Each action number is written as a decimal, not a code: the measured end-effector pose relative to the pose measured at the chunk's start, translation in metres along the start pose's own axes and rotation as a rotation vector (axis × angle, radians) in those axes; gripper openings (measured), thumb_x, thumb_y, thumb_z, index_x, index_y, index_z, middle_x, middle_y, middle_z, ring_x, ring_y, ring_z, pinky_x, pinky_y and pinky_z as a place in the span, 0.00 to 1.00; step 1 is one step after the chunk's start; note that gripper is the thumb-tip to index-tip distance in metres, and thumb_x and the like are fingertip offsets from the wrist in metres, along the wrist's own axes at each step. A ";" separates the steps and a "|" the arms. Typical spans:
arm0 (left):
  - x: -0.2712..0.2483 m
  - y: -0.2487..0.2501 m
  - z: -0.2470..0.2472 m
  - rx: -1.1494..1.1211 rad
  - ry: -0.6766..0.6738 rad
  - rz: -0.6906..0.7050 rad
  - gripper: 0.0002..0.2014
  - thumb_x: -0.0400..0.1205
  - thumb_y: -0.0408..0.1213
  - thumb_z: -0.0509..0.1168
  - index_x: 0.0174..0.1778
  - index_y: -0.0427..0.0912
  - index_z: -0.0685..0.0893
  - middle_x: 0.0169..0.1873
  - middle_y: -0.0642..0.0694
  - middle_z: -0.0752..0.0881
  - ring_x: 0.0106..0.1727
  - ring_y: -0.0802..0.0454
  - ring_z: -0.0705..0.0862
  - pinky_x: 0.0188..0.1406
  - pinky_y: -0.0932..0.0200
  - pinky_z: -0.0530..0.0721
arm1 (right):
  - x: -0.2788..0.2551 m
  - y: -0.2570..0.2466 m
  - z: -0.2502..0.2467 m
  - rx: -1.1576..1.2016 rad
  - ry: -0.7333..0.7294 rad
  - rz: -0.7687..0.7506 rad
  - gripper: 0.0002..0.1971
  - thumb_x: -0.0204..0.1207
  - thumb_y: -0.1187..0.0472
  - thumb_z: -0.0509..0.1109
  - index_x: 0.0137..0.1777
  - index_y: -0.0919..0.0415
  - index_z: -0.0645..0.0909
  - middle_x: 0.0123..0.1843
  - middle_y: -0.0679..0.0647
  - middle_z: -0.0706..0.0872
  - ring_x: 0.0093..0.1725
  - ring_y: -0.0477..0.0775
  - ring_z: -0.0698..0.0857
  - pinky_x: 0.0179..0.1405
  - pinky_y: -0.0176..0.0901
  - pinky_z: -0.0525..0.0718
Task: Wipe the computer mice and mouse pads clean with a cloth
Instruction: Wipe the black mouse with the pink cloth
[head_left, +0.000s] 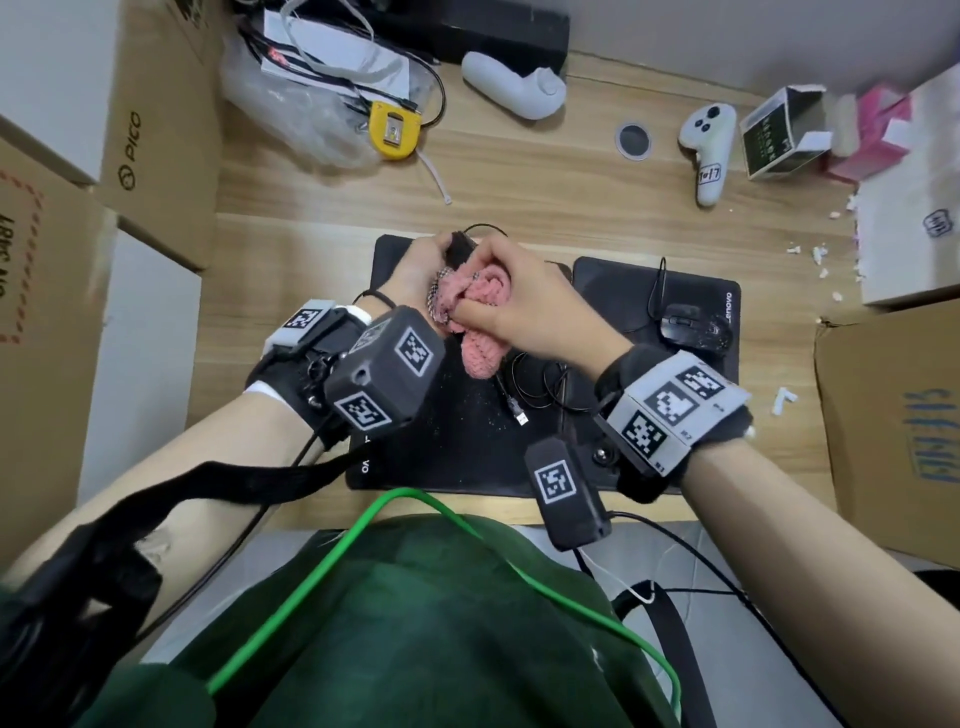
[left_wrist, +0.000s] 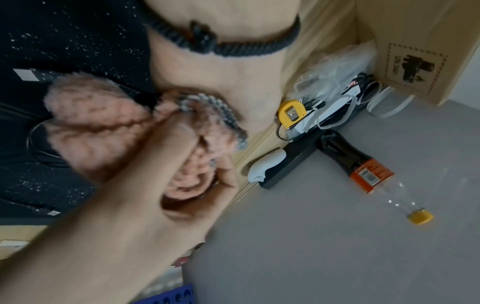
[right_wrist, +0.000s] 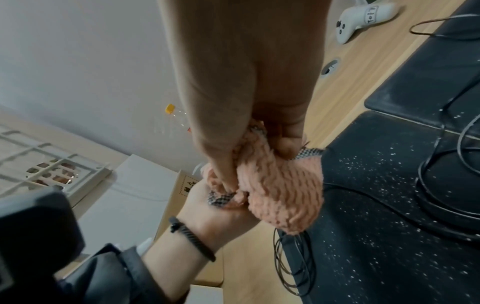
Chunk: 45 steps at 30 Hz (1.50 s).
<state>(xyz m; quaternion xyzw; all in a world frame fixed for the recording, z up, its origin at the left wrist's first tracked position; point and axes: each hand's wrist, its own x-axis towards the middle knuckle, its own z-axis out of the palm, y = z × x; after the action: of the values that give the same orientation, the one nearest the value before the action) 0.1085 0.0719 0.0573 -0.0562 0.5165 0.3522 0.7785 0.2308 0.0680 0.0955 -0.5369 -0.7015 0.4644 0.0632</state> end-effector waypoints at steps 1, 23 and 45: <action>0.004 0.002 -0.003 0.013 0.052 0.007 0.24 0.87 0.49 0.52 0.33 0.38 0.82 0.28 0.40 0.84 0.33 0.44 0.86 0.34 0.57 0.86 | -0.002 0.003 0.001 -0.010 -0.020 0.000 0.17 0.67 0.56 0.80 0.47 0.52 0.74 0.39 0.41 0.82 0.40 0.44 0.80 0.41 0.31 0.76; 0.002 0.005 -0.011 0.220 0.181 0.266 0.14 0.85 0.50 0.56 0.41 0.47 0.81 0.32 0.47 0.84 0.31 0.50 0.82 0.25 0.67 0.80 | -0.008 0.028 0.008 -0.062 0.062 0.024 0.16 0.70 0.64 0.74 0.48 0.54 0.69 0.40 0.49 0.85 0.37 0.47 0.82 0.37 0.37 0.78; 0.009 -0.006 -0.010 0.305 0.178 0.256 0.10 0.82 0.37 0.60 0.36 0.45 0.82 0.31 0.46 0.84 0.29 0.50 0.82 0.27 0.65 0.80 | -0.015 0.018 -0.012 -0.174 -0.084 -0.156 0.16 0.67 0.69 0.71 0.45 0.52 0.69 0.31 0.43 0.75 0.30 0.37 0.73 0.33 0.34 0.69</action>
<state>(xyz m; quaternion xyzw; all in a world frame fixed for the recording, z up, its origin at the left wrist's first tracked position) 0.1063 0.0675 0.0433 0.0975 0.6334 0.3598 0.6781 0.2565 0.0626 0.0950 -0.4641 -0.7809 0.4175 0.0229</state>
